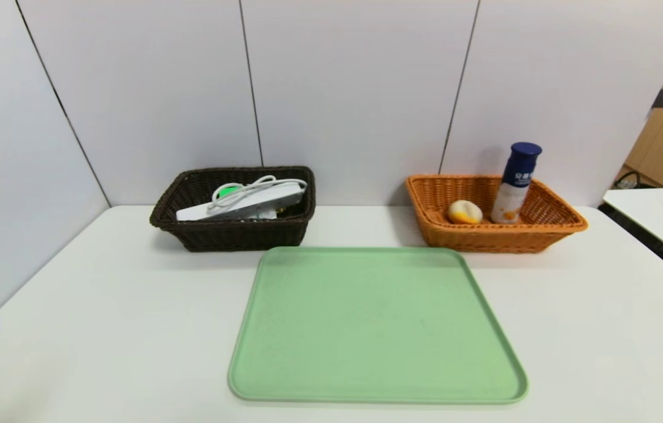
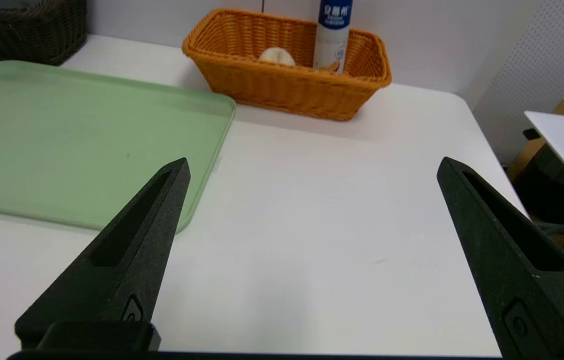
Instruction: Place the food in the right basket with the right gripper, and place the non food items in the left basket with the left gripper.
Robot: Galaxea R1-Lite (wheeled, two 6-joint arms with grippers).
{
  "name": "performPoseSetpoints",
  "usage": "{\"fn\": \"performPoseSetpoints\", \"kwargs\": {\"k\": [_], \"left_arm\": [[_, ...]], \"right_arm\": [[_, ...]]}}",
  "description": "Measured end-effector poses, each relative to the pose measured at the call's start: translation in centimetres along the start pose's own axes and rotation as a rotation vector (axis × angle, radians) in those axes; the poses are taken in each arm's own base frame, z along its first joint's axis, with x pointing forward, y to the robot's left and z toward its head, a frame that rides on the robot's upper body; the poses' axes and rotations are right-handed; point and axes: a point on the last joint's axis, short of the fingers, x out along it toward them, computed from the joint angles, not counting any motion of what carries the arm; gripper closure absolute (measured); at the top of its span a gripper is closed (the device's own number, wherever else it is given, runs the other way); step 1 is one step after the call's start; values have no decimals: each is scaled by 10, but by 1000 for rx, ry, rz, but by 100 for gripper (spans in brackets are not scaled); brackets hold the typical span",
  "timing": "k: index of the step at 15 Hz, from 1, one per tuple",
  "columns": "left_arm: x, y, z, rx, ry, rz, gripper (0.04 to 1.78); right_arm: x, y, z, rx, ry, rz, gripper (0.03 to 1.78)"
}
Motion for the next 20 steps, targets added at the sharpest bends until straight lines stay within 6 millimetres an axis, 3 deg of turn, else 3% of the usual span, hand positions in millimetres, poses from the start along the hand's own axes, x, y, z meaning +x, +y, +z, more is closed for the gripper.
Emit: {"fn": "performPoseSetpoints", "kwargs": {"k": [6,10,16,20], "left_arm": [[-37,-1,-18,-17,-25,-13,13],[-55,-5,-35,-36,-66,-65,13],[-66,-10,-60,-42,-83,-105,13],[-68,-13,-73,-42,-85,-107,13]], "right_arm": [[-24,7,-37,12,-43,-41,10],[-29,9,-45,19,-90,-48,10],[-12,10,-65,5,-184,-60,10],[-3,12,-85,4,-122,-57,10]]}}
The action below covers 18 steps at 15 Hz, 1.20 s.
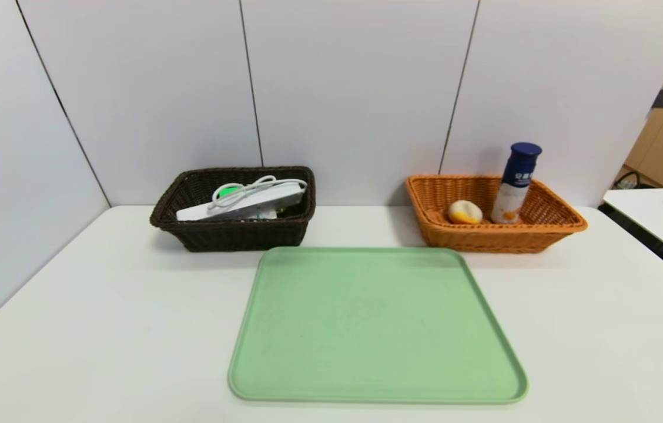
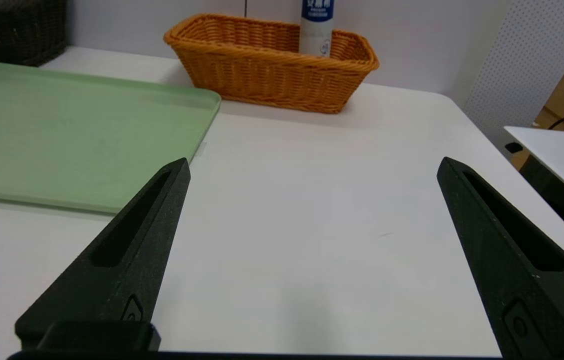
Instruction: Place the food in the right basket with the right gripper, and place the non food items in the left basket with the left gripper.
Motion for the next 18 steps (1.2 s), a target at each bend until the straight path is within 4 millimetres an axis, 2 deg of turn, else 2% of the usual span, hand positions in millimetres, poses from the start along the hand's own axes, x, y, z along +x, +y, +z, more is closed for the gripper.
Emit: {"fn": "performPoseSetpoints", "kwargs": {"k": [9,18], "left_arm": [[5,-6,-33,-45,123,-25,13],[5,-6,-35,-124,137,-19,13]], "right_arm": [[1,2,-14,8,90,18,10],[1,1,-14,115,88,-23,10]]}}
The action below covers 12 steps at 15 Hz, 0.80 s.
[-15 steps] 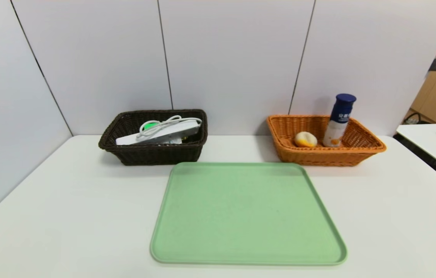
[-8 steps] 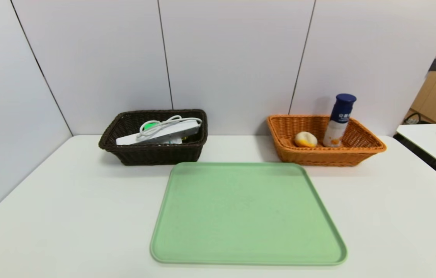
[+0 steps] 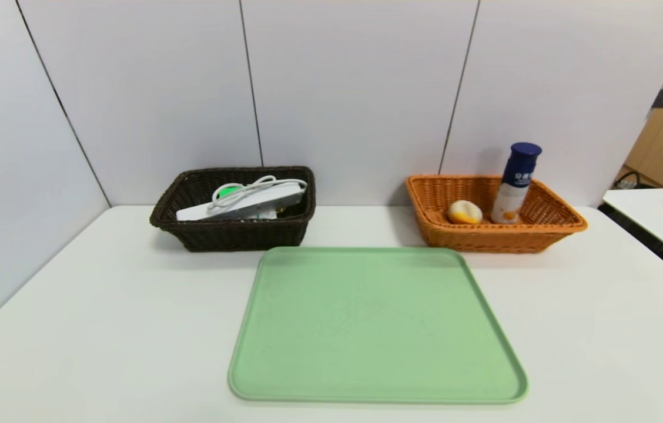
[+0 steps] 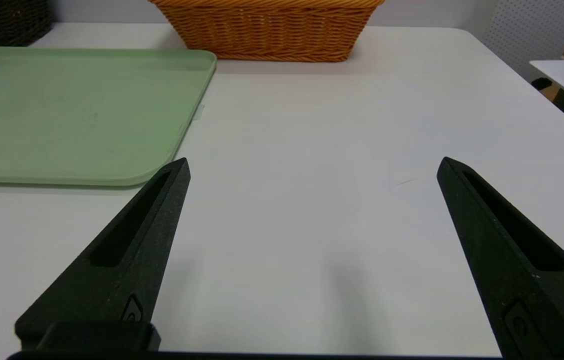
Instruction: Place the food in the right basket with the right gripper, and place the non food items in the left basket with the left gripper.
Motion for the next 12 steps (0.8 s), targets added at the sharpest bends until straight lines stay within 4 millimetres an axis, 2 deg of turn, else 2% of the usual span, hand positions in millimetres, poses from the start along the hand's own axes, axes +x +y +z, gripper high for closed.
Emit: {"fn": "performPoseSetpoints", "kwargs": {"k": [3,12], "left_arm": [[0,1,0,-53,-3,30,13],[0,1,1,-60,-10,31,13]], "right_arm": [[0,0,0,6,0,0,10],[0,0,0,15,1,-4,10]]}}
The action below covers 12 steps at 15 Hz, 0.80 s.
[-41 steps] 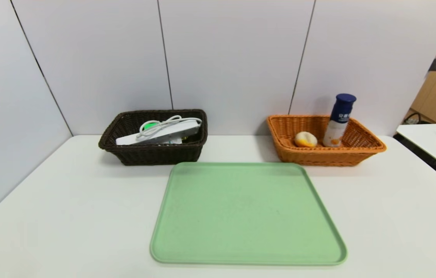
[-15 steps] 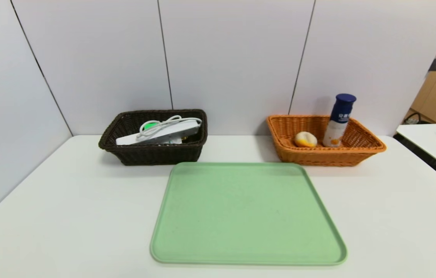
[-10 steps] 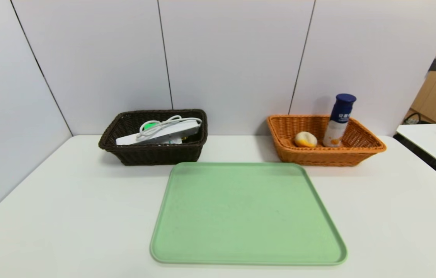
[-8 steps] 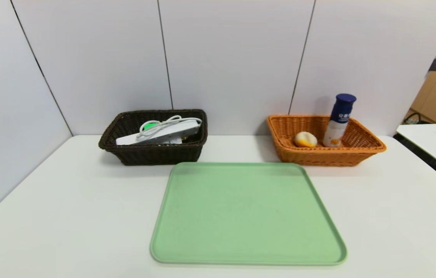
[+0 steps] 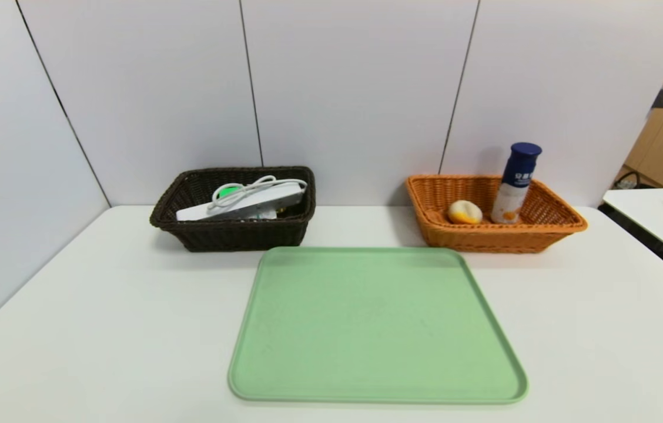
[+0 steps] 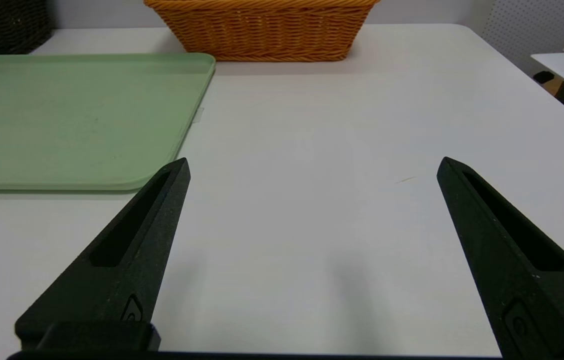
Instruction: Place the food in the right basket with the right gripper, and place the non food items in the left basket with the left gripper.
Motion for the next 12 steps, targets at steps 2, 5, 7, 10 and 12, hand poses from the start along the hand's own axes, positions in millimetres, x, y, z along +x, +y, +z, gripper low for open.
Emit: {"fn": "performPoseSetpoints", "kwargs": {"k": [2,5,7,10,12], "left_arm": [[0,0,0,0,0,0,13],[0,0,0,0,0,0,13],[0,0,0,1,0,0,13],[0,0,0,0,1,0,13],[0,0,0,0,1,0,13]], "right_arm": [[0,0,0,0,0,0,10],[0,0,0,0,0,0,10],[0,0,0,-1,0,0,10],[0,0,0,-2,0,1,10],[0,0,0,-1,0,0,10]]}}
